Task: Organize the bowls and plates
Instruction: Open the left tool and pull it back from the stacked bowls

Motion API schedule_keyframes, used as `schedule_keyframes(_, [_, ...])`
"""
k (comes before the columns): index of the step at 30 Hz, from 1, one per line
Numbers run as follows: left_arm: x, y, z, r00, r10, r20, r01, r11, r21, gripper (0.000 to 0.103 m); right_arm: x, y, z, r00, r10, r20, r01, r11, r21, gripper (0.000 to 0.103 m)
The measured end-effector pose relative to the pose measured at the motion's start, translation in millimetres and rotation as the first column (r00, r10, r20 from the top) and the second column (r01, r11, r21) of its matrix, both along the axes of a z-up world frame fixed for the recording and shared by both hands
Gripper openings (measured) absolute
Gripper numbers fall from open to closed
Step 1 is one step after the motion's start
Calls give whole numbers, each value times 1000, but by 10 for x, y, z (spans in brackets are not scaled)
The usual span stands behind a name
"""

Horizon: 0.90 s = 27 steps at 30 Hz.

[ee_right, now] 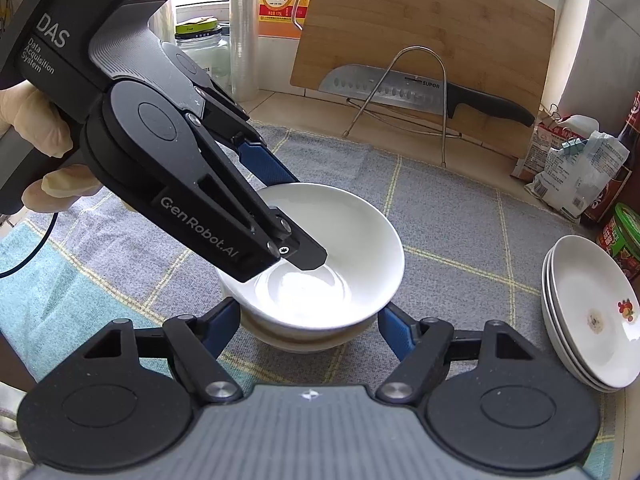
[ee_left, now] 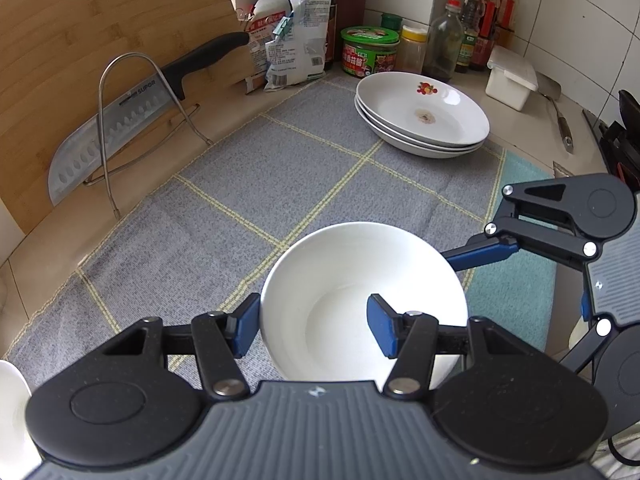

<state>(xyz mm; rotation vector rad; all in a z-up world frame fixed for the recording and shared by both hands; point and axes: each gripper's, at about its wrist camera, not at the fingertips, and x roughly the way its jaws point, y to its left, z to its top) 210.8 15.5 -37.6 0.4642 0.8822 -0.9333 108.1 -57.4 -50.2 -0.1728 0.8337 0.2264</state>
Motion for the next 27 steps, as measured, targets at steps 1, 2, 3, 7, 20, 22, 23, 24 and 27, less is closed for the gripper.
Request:
schedule_keyframes(1, [5,-1,-6,1000,1,-1,-1,1000,-1,56,1,0,-2,1000,0,0,0,1000,1,80])
schedule_keyframes(2, [8,0,-10,1000,1,-1,-1,1000,-1,56,-2,1,-4,1000,-2,1,2,1000,3,80])
schedule_keyframes(3, [11,2,-15,1000,1,-2,-1,1000,-1,56,-1,-1,-6,1000,-2,0,2,1000,5,80])
schedule_keyframes(7, [21,9,-31,1000,4,-7,-4,1000,-6,56,5,-12,-16,1000,-3,1,3,1000,16,80])
schedule_keyframes(20, [-38,119,56,999,35,10,-34,997,-71,75,-54,2,43,998,16,54,-17,1000,23,103])
schedule_keyframes(22, [-50,176,74,998,57,13,-56,995,-85,81,-66,-2,86,998,12,67,-13,1000,18,103])
schedule_keyframes(23, [-65,210,84,997,70,15,-68,993,-93,83,-65,-5,97,998,9,70,-10,1000,15,103])
schedule_keyframes(24, [-77,243,93,997,81,14,-79,992,-101,86,-67,-10,103,997,7,72,-8,1000,14,103])
schedule_keyframes(27, [-135,369,118,992,127,26,-122,984,-128,93,-80,-17,120,997,-1,73,0,1000,13,103])
